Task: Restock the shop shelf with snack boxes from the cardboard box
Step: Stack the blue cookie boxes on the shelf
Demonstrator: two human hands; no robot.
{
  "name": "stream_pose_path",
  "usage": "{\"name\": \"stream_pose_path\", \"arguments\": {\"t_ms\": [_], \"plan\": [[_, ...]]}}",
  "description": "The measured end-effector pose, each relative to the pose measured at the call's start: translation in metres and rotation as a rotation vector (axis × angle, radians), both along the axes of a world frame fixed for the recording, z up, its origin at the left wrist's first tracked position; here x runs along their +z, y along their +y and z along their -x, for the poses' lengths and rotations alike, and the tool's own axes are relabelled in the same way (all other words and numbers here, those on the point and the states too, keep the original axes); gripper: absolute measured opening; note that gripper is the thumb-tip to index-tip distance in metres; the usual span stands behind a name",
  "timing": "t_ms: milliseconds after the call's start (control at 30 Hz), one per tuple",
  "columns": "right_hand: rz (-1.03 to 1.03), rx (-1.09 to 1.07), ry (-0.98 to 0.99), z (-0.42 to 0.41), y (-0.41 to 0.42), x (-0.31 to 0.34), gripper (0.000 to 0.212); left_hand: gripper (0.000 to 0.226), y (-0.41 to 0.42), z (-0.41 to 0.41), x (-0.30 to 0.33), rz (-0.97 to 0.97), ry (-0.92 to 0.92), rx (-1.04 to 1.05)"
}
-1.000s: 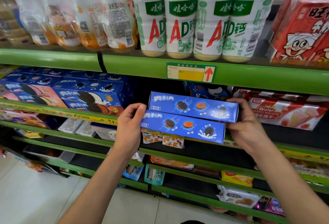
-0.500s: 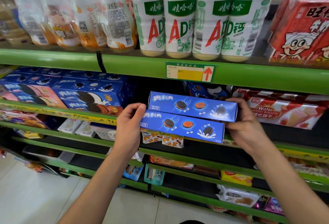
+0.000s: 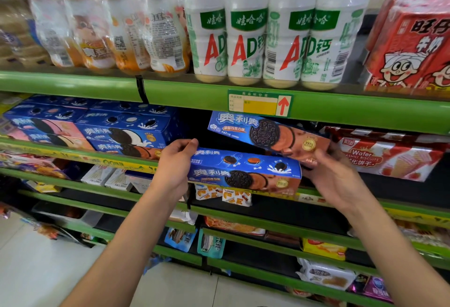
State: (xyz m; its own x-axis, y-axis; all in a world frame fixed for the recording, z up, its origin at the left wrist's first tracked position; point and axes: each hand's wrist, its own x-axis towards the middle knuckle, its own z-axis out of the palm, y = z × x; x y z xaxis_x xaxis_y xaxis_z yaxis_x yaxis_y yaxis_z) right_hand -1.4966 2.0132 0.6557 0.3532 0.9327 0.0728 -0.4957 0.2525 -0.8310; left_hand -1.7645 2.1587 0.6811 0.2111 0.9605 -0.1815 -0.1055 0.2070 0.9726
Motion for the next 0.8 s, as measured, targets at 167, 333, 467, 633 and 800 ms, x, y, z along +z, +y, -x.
{"name": "stream_pose_path", "arguments": {"t_ms": [167,333,467,633,800], "plan": [[0.146,-0.041,-0.058,0.005,0.004,0.009,0.038,0.011,0.014,-0.002,0.002,0.105,0.061,-0.004],[0.204,-0.121,0.001,0.005,0.009,0.012,0.028,0.018,0.018,-0.003,0.002,0.134,0.08,-0.017],[0.283,-0.176,0.089,0.002,0.016,0.018,0.018,0.021,0.021,-0.003,0.006,0.122,0.172,-0.073],[0.375,-0.178,0.025,0.002,0.021,0.025,0.018,0.022,0.022,-0.007,0.014,0.129,0.315,-0.138],[0.361,-0.213,-0.027,0.006,0.023,0.029,0.021,0.023,0.018,-0.005,0.016,0.231,0.213,-0.235]]}}
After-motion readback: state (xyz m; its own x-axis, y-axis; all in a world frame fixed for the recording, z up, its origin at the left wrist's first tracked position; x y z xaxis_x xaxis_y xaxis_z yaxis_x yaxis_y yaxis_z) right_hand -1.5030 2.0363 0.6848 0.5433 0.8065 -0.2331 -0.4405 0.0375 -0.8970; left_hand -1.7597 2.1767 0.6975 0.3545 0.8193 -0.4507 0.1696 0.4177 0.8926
